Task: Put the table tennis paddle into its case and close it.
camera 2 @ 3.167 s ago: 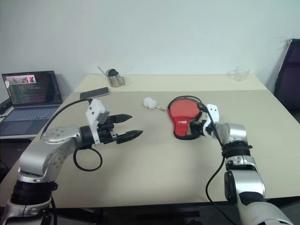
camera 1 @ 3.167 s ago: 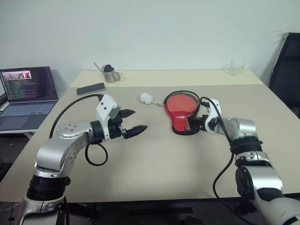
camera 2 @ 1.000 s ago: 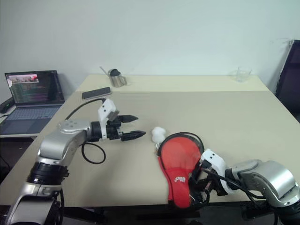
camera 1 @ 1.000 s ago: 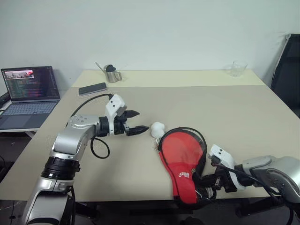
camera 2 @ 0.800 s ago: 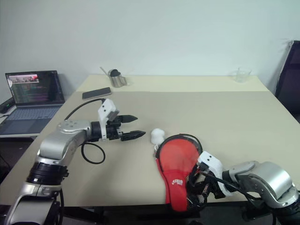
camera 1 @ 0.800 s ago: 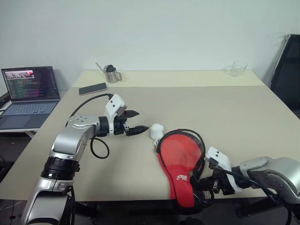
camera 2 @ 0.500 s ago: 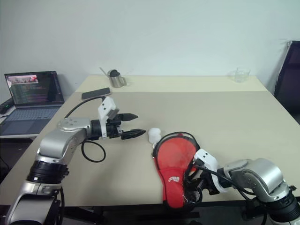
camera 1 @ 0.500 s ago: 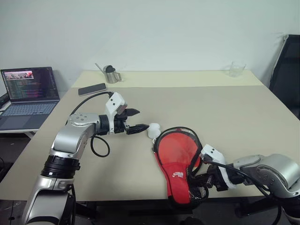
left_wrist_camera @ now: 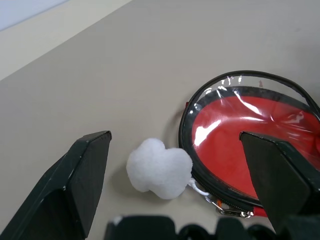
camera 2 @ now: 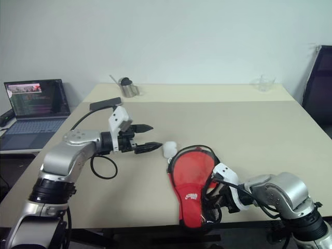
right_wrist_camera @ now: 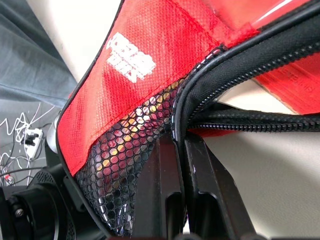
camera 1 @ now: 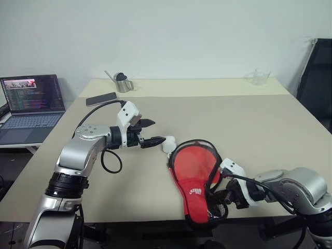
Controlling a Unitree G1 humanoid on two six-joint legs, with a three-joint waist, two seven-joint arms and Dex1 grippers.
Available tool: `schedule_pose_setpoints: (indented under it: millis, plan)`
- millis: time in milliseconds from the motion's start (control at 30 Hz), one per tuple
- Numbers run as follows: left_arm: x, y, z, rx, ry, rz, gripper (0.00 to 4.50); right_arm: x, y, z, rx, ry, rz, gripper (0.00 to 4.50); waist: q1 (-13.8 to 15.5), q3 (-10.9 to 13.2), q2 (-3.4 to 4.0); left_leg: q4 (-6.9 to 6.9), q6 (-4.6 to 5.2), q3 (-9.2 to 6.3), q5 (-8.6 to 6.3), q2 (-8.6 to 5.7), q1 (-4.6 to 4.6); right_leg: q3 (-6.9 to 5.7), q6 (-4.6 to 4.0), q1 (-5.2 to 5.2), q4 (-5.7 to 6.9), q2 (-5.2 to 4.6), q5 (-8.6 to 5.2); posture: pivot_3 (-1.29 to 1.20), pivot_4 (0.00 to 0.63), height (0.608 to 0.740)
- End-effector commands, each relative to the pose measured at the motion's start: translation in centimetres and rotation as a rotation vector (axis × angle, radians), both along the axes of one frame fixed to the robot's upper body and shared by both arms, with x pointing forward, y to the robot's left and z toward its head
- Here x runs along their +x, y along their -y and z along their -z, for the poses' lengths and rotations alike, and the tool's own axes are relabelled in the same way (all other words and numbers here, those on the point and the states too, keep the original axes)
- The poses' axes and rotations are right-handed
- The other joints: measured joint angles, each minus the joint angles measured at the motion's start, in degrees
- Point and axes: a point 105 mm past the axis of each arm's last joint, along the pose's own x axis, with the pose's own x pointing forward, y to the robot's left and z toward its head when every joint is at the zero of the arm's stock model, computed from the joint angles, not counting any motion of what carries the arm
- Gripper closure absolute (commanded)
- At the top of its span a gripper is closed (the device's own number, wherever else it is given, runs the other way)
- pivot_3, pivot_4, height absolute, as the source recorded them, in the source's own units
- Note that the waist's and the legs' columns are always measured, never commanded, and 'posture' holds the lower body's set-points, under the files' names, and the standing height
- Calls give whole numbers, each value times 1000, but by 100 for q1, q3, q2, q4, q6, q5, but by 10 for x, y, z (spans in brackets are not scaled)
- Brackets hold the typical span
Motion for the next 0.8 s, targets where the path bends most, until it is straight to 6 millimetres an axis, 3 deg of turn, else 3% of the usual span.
schedule_pose_setpoints:
  millis: [33,500,800]
  plan:
    - [-3,-2,-15,-7,59,-4,0,17,2,-12,-5,82,57,4470,-2,0,0,0,0,0,0,1,1,0,-2,0,0,1,2,0,150,740]
    - [-3,-1,-16,-8,65,-4,0,34,1,-16,9,97,141,4470,0,-1,-2,0,18,2,14,0,1,5,4,3,-4,4,33,0,150,740]
    - [-3,0,-15,-6,65,0,0,19,-3,-15,15,72,57,4470,7,-1,-2,0,19,0,14,0,0,3,4,2,-5,3,33,0,150,740]
